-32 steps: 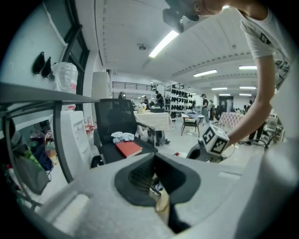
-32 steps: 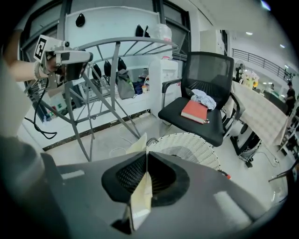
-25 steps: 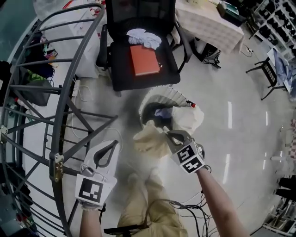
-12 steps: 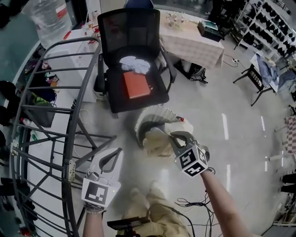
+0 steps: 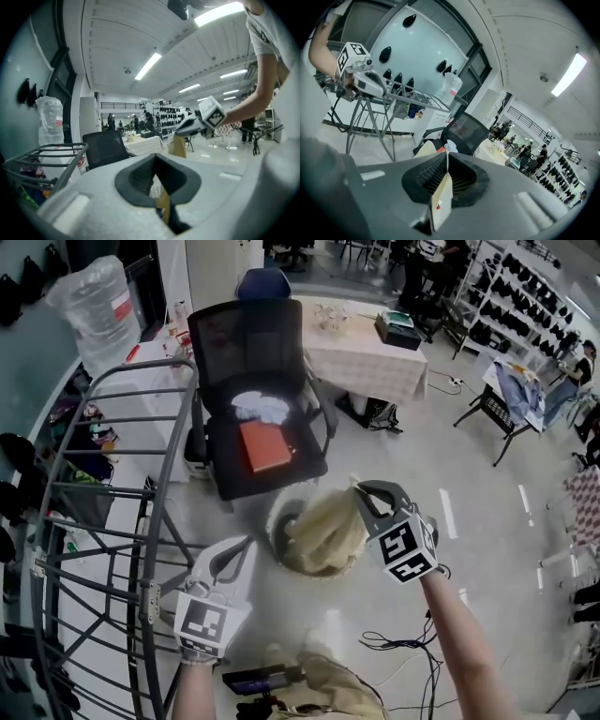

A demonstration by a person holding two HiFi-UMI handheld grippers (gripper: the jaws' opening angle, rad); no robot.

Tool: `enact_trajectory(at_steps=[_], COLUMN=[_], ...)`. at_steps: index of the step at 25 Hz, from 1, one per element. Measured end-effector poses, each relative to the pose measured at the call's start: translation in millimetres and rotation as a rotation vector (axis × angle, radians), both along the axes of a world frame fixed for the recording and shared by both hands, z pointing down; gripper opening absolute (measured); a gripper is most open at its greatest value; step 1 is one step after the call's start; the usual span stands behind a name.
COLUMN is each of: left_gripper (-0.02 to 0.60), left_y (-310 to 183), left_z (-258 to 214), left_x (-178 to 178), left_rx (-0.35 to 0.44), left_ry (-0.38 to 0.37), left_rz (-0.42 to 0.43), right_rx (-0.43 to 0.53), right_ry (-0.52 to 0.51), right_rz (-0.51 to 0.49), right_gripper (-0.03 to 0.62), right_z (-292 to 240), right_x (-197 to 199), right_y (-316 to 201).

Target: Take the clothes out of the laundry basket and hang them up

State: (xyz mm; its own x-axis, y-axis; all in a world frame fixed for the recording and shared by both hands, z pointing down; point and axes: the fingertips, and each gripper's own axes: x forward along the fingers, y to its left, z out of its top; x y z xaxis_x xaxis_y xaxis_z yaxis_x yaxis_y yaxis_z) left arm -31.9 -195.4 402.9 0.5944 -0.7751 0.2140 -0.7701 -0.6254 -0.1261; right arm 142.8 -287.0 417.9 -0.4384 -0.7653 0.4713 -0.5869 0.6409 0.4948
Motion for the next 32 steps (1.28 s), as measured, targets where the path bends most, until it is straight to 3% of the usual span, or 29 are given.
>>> enact_trajectory(at_steps=[8, 9, 14, 22, 32], left_gripper=[-0.005, 0.048, 0.082, 0.176, 0.213], left_y=[-11, -12, -16, -35, -90], left_z=[-4, -2, 16, 61, 92], left_x=[16, 17, 16, 33, 61], left_rx=[-0.022, -0.033, -0.088, -0.173, -0.197], left_ry=[0.038, 0.043, 0.046, -0.012, -0.095], left_rz=[0.051, 0.058, 0.070, 0.083, 0.074], right_rx=[0.135, 0.150, 0.220, 0.298, 0.392], right_ry=[-0.100, -0.106, -0.144, -0.211, -0.214], right_rz=[0.035, 0.035, 0.029, 0.023, -0.016], right_gripper=[0.015, 0.015, 0.015, 0.015, 0.015], right_z=[-115, -128, -193, -283, -374], right_x=[5, 5, 1, 1, 4], right_y=[-22, -24, -29, -35, -28])
